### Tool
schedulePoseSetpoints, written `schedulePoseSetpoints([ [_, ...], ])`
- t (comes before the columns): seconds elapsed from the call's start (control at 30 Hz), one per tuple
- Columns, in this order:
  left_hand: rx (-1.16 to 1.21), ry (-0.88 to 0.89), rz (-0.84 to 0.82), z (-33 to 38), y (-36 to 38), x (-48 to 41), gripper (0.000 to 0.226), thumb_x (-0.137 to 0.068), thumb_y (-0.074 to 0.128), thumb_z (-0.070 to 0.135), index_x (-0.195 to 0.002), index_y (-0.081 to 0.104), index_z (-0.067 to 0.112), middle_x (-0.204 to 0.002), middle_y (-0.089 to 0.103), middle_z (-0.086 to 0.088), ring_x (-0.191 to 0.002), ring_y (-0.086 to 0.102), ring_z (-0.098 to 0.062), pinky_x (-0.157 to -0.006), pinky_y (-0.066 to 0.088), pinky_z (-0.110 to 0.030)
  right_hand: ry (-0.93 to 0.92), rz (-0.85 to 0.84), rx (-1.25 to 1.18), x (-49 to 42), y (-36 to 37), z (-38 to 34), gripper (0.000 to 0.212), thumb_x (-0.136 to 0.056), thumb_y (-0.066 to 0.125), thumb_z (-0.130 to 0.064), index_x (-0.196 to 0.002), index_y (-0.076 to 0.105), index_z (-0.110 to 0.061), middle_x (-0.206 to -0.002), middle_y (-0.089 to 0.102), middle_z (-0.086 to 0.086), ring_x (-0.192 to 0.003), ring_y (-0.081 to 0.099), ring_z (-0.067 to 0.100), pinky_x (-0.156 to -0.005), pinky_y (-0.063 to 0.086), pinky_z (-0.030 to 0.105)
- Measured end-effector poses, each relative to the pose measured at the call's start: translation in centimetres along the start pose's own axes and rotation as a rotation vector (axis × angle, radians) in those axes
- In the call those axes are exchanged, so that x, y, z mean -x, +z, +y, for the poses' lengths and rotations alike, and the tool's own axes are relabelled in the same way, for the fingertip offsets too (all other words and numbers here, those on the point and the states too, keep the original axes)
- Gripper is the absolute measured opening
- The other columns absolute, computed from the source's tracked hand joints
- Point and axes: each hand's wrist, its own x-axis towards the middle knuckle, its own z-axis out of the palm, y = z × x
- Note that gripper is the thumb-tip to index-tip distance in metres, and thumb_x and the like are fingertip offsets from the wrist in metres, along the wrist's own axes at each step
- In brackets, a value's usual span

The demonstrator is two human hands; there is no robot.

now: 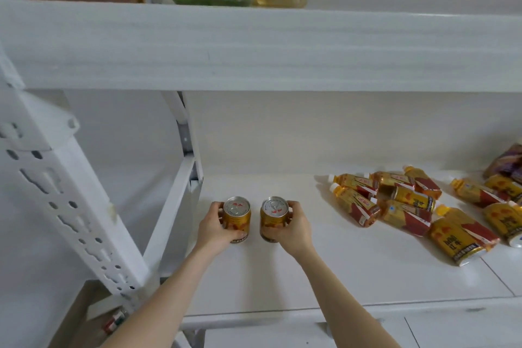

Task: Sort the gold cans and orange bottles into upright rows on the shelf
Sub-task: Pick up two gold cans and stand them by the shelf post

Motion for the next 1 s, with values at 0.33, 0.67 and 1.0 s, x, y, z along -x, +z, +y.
schedulePoseSetpoints([
  [0.33,0.040,-0.004,0.031,-2.7,0.4,-5.8,0.075,-0.050,0.092,0.012,-0.110,0.048,0.025,-0.110,0.058,-0.003,-0.095,0.058,-0.020,-0.080,0.047,-0.030,-0.001,-0.022,0.052,-5.7,3.0,0.8,0.066,-0.057,0.083,-0.018,-0.115,0.051,-0.022,-0.099,0.064,-0.006,-0.092,0.063,0.017,-0.069,0.047,0.026],
  [0.67,0.115,0.043,0.071,-3.3,1.6,-9.1,0.082,-0.059,0.085,0.001,-0.131,0.048,0.015,-0.119,0.059,-0.005,-0.100,0.058,-0.020,-0.089,0.048,-0.032,-0.040,-0.062,0.048,-8.9,4.8,1.2,0.068,-0.068,0.079,-0.014,-0.128,0.046,-0.015,-0.113,0.061,0.001,-0.106,0.059,0.021,-0.080,0.044,0.026],
  [1.0,-0.238,0.042,0.013,-3.1,1.4,-9.9,0.089,-0.072,0.079,0.027,-0.145,0.030,0.018,-0.133,0.056,-0.007,-0.120,0.054,-0.028,-0.096,0.044,-0.035,-0.003,-0.161,0.150,-9.1,5.0,0.9,0.056,-0.075,0.073,-0.024,-0.120,0.043,-0.011,-0.115,0.062,0.008,-0.104,0.059,0.026,-0.084,0.047,0.032],
])
